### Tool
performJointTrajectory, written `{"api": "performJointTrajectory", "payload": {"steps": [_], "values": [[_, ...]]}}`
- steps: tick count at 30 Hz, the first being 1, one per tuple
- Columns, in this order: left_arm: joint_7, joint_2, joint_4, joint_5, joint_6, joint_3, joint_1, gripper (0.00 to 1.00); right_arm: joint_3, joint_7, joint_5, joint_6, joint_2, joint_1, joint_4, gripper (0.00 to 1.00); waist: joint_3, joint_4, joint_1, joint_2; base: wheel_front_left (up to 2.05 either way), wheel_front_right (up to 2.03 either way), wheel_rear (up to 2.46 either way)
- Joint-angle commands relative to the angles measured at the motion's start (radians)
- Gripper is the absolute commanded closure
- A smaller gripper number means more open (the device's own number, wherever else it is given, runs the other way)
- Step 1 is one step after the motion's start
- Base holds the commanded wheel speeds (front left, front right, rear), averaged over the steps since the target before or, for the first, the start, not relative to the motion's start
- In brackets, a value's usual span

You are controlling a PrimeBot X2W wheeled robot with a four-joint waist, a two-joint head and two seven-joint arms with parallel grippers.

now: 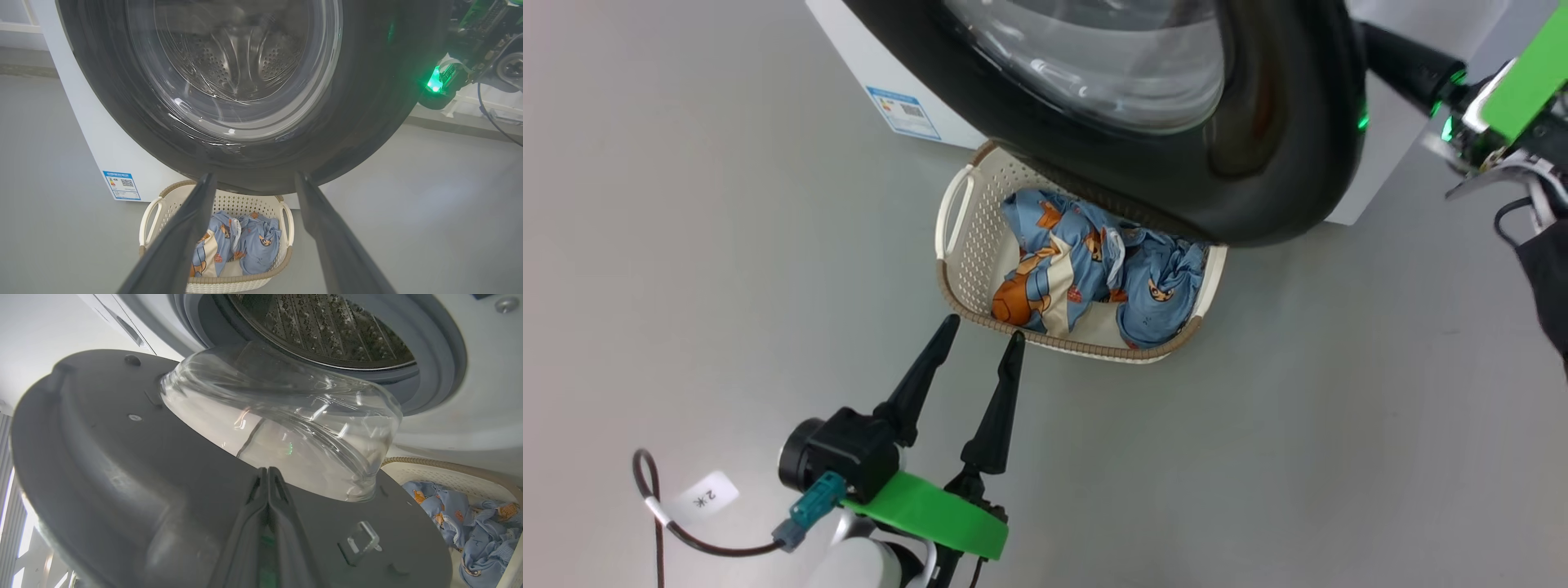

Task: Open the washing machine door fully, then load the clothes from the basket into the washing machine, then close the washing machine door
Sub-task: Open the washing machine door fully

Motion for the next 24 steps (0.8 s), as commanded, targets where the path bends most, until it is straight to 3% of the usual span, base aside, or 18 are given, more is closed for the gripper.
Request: {"api": "performJointTrajectory", "payload": {"steps": [1,24], "values": [[-0.006,0.013,-0.017,0.014,-0.003,0.039,0.008,0.0,0.016,0.013,-0.013,0.003,0.021,0.03,-0.039,1.0,-0.014,-0.008,0.0001,-0.0001,0.0,0.0,0.0],[-0.006,0.013,0.006,0.055,-0.025,0.096,0.074,0.0,0.096,0.064,-0.019,0.003,0.083,0.197,-0.145,1.0,-0.111,-0.002,0.0001,-0.0001,0.0,0.0,0.0]]}}
